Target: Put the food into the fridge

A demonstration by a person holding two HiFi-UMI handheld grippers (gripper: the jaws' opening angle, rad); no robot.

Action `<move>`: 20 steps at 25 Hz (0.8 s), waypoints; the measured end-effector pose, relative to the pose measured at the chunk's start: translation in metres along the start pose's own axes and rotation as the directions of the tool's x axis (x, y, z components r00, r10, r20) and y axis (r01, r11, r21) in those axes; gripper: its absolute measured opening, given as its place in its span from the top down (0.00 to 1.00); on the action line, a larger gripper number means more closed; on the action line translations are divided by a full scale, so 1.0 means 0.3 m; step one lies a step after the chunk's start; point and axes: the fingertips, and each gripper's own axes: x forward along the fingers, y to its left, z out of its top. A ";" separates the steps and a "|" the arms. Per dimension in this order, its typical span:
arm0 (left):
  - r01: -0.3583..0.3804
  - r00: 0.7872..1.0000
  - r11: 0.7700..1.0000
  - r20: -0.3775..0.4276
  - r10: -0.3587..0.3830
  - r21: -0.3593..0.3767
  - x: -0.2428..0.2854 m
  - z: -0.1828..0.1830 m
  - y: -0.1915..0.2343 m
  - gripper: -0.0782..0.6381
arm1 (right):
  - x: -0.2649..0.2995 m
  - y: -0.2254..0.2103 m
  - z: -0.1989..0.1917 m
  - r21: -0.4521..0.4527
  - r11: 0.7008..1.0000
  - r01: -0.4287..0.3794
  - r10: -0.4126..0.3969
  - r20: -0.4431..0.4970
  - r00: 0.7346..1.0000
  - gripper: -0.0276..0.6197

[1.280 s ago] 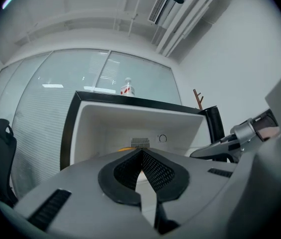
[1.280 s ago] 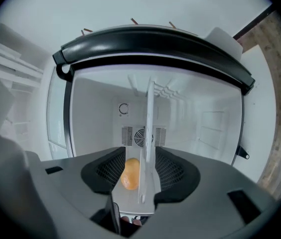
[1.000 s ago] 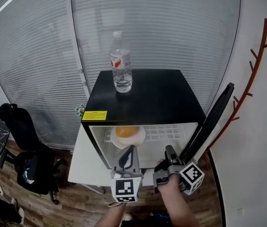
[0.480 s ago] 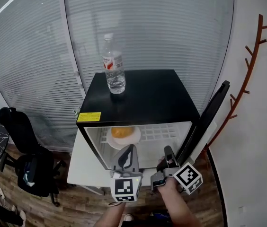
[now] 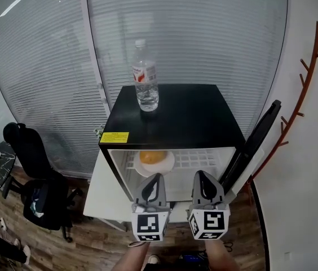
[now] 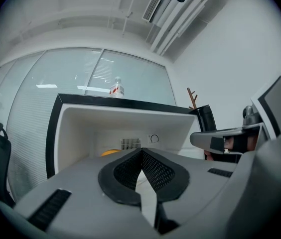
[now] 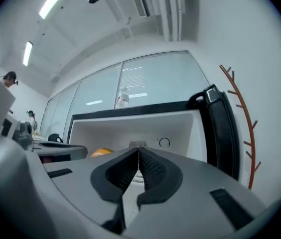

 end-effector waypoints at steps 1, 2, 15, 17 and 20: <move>-0.002 1.000 1.000 0.001 0.002 0.002 -0.002 0.000 0.003 0.85 | 0.003 0.017 -0.001 -0.020 1.000 -0.016 0.016 0.002 1.000 0.91; -0.004 1.000 1.000 0.001 0.004 0.004 -0.004 0.001 0.005 0.85 | 0.006 0.030 -0.004 -0.026 0.999 -0.029 0.029 0.001 1.000 0.91; -0.023 1.000 1.000 0.004 0.023 0.008 -0.008 0.002 0.024 0.85 | 0.016 0.080 -0.006 -0.052 0.997 -0.062 0.062 0.001 0.998 0.91; -0.022 1.000 1.000 0.006 0.022 0.009 -0.007 0.004 0.024 0.85 | 0.018 0.080 -0.003 -0.054 0.997 -0.058 0.058 0.001 0.998 0.91; -0.023 1.000 1.000 0.010 0.023 0.011 -0.006 0.007 0.027 0.85 | 0.019 0.076 0.002 -0.050 0.997 -0.051 0.051 0.002 0.999 0.91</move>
